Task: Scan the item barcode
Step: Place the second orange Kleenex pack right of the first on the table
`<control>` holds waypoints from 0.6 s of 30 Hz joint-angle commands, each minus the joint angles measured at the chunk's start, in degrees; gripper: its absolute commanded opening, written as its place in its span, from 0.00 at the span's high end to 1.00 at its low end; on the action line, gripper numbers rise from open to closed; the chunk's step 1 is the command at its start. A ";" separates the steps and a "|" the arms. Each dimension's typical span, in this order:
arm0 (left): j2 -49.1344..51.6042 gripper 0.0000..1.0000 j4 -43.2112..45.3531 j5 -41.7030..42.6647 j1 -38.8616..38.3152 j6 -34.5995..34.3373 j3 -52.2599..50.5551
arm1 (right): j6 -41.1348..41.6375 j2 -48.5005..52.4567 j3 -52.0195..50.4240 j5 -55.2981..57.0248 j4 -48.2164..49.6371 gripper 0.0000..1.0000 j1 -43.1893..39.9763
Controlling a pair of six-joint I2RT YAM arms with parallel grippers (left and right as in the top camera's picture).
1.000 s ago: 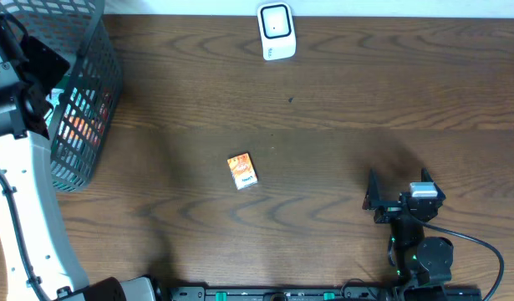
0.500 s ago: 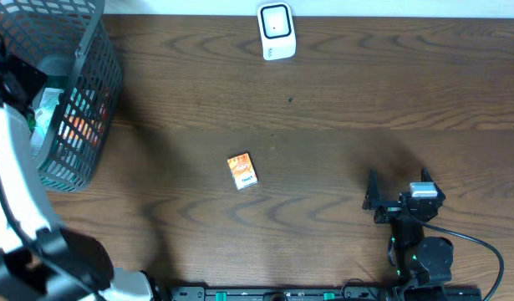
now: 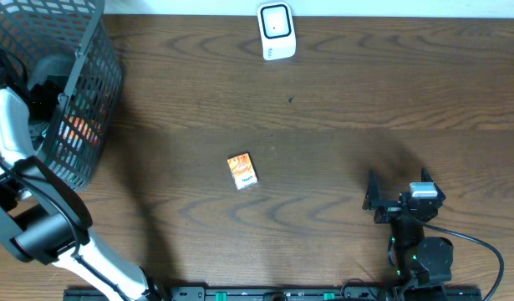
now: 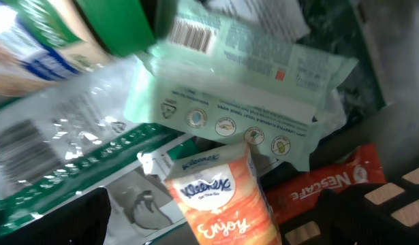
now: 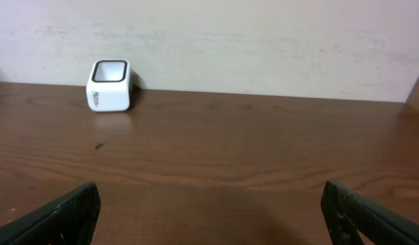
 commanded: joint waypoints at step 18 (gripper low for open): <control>7.41 0.37 3.26 4.48 -0.94 -1.79 -0.92 | -0.28 -0.31 -0.04 -0.07 -0.15 0.01 -0.33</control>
